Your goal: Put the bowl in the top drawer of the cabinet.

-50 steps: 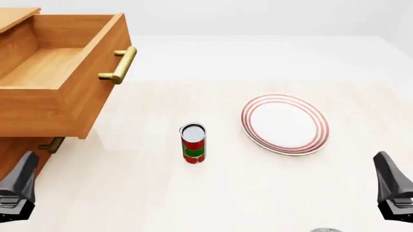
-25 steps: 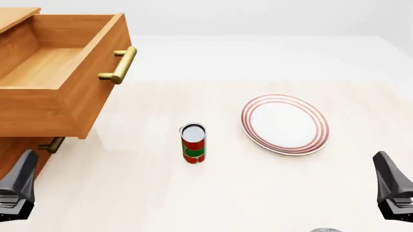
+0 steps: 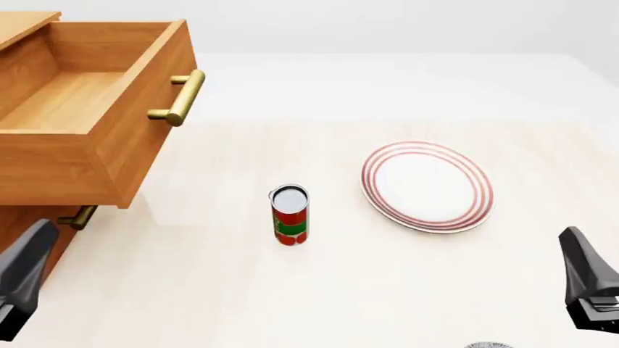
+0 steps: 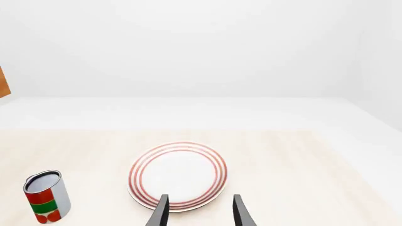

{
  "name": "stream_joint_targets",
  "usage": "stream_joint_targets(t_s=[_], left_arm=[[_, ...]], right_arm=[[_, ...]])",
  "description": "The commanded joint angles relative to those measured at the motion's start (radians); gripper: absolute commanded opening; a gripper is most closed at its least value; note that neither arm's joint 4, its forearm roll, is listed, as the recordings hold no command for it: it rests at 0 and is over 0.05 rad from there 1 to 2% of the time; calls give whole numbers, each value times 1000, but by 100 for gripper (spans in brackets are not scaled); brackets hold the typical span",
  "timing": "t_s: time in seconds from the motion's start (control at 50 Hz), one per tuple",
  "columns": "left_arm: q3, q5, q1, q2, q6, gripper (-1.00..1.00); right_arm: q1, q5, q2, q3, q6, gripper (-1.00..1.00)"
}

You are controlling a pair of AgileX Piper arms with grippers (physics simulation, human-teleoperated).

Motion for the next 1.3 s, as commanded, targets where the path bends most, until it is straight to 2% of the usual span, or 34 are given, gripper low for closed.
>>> stream_joint_targets(t_s=[0.02, 0.06, 0.14, 0.18, 0.24, 0.52, 0.88, 1.3], left_arm=[[-90, 132, -84, 2, -12, 100], [-100, 158, -108, 19, -37, 100], [-108, 151, -152, 70, -68, 100], [-108, 138, -178, 112, -106, 100], [-110, 125, -219, 134, -81, 100], [-151, 83, -343, 257, -58, 100], [-182, 4, -492, 388, -54, 100], [-229, -47, -657, 576, -234, 100]], right_arm=[[0, 2, 0, -2, 0, 100], [0, 2, 0, -2, 0, 100], [0, 2, 0, -2, 0, 100], [0, 2, 0, -2, 0, 100], [0, 2, 0, -2, 0, 100], [0, 2, 0, -2, 0, 100], [0, 2, 0, -2, 0, 100], [0, 2, 0, -2, 0, 100]])
